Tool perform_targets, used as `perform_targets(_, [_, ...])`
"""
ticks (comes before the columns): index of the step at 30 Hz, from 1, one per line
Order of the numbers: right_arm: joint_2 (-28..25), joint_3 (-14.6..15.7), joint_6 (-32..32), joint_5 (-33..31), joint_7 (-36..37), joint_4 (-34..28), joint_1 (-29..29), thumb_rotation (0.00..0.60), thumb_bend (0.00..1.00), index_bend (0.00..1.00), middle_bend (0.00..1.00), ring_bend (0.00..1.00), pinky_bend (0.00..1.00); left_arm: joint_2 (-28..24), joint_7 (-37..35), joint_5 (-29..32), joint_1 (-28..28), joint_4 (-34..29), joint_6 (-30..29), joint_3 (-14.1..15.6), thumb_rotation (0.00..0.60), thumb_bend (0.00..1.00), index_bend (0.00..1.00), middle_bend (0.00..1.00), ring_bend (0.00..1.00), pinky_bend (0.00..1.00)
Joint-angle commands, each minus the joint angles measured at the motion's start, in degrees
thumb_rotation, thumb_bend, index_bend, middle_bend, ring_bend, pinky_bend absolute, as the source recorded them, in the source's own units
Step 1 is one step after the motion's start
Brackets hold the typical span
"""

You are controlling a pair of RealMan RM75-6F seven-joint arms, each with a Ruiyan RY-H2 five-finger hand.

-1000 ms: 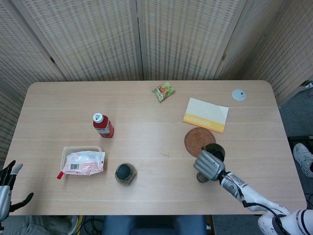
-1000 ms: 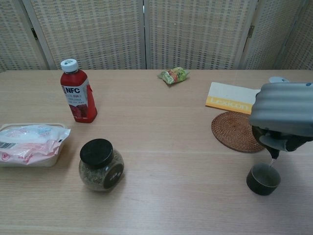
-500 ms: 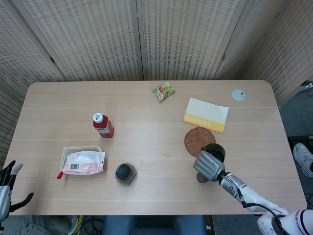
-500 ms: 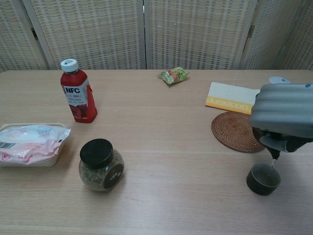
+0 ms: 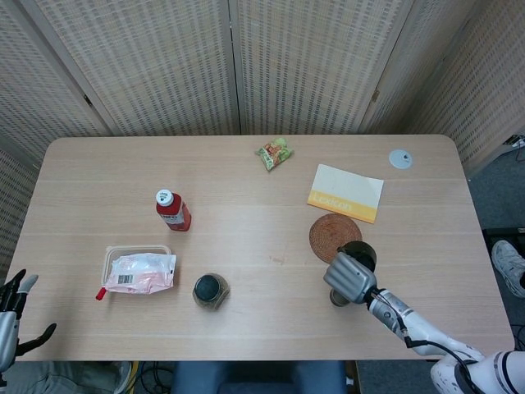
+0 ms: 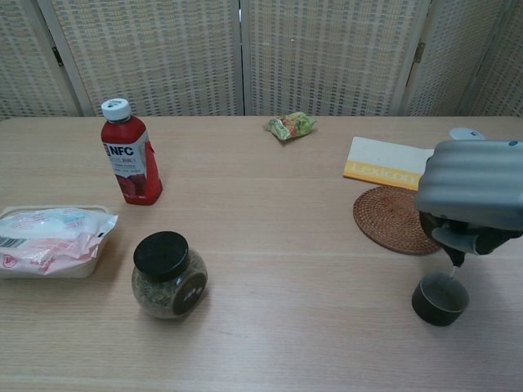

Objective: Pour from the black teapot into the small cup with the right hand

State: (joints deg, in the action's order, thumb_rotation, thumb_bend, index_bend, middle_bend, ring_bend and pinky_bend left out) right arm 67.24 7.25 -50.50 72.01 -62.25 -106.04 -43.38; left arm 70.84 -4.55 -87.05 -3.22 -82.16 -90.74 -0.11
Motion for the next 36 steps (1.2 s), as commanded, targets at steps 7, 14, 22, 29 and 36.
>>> perform_targets(7, [0.45, -0.49, -0.17, -0.12, 5.85, 1.37, 0.89, 0.485, 0.68, 1.00, 1.00, 0.94, 0.51, -0.03, 0.47, -0.24, 0.20, -0.36, 0.25, 0.08, 0.600, 0.21, 0.09, 0.00, 0.07, 0.07])
perform_targets(14, [0.31, -1.66, -0.41, 1.55, 14.74, 2.71, 1.87, 0.490, 0.68, 1.00, 1.00, 0.94, 0.51, -0.17, 1.21, -0.42, 0.43, -1.00, 0.39, 0.04, 0.600, 0.20, 0.09, 0.00, 0.07, 0.07])
perform_targets(22, [-1.31, -3.75, -0.83, 1.23, 26.57, 2.40, 3.35, 0.489, 0.66, 1.00, 1.00, 0.94, 0.51, -0.38, 1.90, -0.53, 0.65, -1.65, 0.48, -0.03, 0.600, 0.20, 0.09, 0.00, 0.07, 0.07])
perform_targets(29, [-3.70, -7.19, -0.63, -0.80, 39.27, 2.85, 4.32, 0.493, 0.65, 1.00, 1.00, 0.94, 0.51, -0.61, 2.51, -0.72, 0.88, -2.23, 0.62, -0.01, 0.600, 0.20, 0.09, 0.00, 0.07, 0.07])
perform_targets(36, [-3.73, -9.90, 0.20, -2.89, 45.46, 7.27, 4.22, 0.493, 0.62, 1.00, 1.00, 0.94, 0.51, -0.68, 2.90, -0.91, 0.81, -2.65, 0.46, 0.17, 0.600, 0.21, 0.09, 0.00, 0.07, 0.07])
